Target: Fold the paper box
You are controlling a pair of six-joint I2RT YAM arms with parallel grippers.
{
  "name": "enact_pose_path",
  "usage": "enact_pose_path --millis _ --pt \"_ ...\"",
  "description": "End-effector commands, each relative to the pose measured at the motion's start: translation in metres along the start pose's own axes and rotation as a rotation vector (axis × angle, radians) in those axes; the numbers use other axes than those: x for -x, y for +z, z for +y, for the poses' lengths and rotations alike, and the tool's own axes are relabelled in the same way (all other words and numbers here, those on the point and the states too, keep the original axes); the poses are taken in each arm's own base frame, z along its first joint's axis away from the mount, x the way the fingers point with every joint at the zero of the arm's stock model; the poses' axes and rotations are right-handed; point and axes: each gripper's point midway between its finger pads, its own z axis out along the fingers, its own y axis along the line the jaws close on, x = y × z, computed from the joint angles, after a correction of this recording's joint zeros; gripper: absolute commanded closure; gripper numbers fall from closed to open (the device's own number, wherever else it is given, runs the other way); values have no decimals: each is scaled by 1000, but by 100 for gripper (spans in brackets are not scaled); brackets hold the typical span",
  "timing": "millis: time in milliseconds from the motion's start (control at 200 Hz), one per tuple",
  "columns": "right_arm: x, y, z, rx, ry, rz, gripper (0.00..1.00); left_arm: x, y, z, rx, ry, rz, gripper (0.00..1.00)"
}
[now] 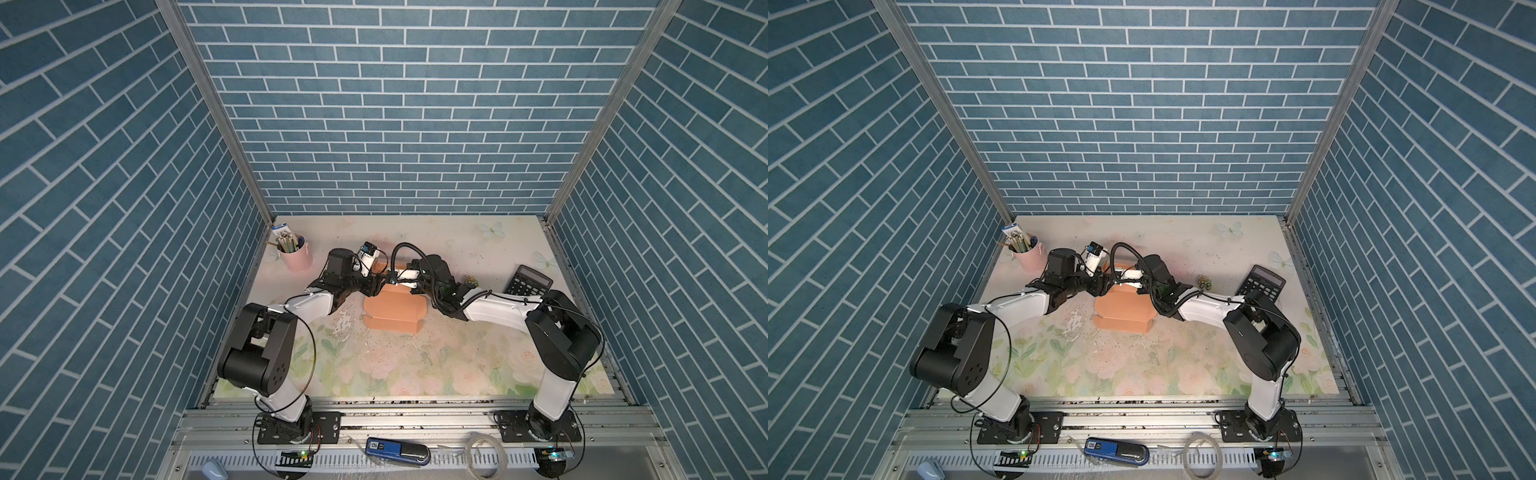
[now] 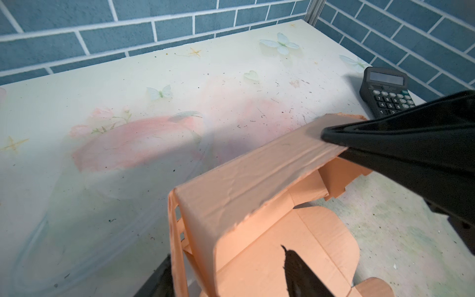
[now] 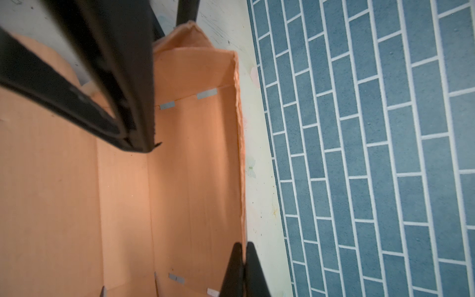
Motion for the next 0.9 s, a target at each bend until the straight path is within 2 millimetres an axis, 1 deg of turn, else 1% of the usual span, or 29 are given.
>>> enact_pose_path --millis 0,55,125,240,305,450,460,470,585,640,760,815,820,835,895 --pt "13 -4 -15 -46 2 -44 100 14 -10 -11 -31 6 -44 33" --pt "12 -4 -13 -48 -6 -44 100 14 -13 -12 -33 -11 -48 32" --pt "10 -3 -11 -47 -20 -37 100 17 -23 -7 -20 -54 -81 31" --pt "9 -1 -7 -45 -45 -35 100 27 -46 9 -9 -160 -174 31" --pt "8 1 -5 -42 -64 -30 100 30 -58 18 26 -197 -205 31" --pt "5 6 1 -46 -115 -15 100 40 -76 29 76 -251 -249 31" --pt "5 6 2 -45 -117 -13 100 32 -74 29 78 -264 -235 31" --pt "5 6 3 -44 -122 -15 100 29 -74 30 82 -271 -233 30" --pt "5 9 9 -48 -148 -9 100 27 -78 38 111 -319 -244 30" --pt "5 9 9 -58 -159 -10 100 21 -77 45 148 -338 -223 30" --pt "6 11 11 -75 -192 -12 100 0 -71 62 242 -375 -144 31" --pt "8 12 11 -88 -204 -18 100 -16 -70 70 292 -402 -94 31" --pt "8 12 12 -88 -205 -19 100 -11 -70 71 294 -399 -101 31" --pt "9 12 11 -94 -207 -19 100 -9 -70 73 304 -398 -99 31" --pt "8 15 12 -107 -222 -21 100 -18 -68 80 340 -415 -52 31"
